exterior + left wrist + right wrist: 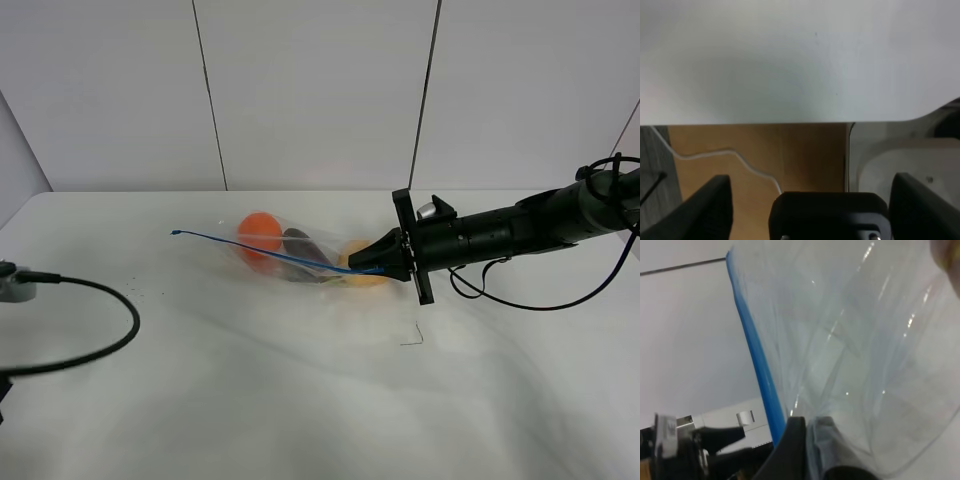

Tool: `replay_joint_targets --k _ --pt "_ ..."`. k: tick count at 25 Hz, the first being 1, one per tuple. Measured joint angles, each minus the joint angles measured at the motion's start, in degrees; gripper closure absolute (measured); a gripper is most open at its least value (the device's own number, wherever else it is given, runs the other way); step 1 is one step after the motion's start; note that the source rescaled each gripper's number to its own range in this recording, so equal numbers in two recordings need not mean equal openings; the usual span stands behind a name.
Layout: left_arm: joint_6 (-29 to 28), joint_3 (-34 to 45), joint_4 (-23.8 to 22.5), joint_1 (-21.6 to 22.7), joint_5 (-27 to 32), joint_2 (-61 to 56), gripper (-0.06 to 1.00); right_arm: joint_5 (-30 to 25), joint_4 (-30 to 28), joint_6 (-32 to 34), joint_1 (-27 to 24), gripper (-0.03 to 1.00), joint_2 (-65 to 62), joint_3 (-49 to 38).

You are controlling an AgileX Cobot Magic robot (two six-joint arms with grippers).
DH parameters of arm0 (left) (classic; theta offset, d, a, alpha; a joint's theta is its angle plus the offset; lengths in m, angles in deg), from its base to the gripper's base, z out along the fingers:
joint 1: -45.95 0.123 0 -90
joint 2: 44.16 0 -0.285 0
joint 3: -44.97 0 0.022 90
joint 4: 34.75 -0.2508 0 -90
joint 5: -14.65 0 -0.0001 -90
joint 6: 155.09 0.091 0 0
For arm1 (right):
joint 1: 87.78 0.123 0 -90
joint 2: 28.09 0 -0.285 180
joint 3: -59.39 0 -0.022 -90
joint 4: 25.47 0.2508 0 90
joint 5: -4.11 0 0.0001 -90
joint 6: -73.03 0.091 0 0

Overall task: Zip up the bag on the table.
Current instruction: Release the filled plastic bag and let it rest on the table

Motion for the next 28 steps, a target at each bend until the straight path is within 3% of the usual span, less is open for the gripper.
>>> replay_joint_targets --k 5,12,20,28 --pt "0.00 4.43 0.00 0.00 -1.20 -10.92 -0.05 0.00 0.00 0.00 0.00 0.97 0.00 0.00" --pt "0.00 4.94 0.00 0.00 -2.28 -20.54 -0.05 0.00 0.00 0.00 0.00 0.97 0.00 0.00" --pt "0.00 4.94 -0.11 0.00 -2.28 -22.62 -0.05 0.00 0.00 0.00 0.00 0.97 0.00 0.00" --pt "0.00 4.94 -0.15 3.07 -2.28 -23.46 -0.05 0.00 0.00 0.00 0.00 0.97 0.00 0.00"
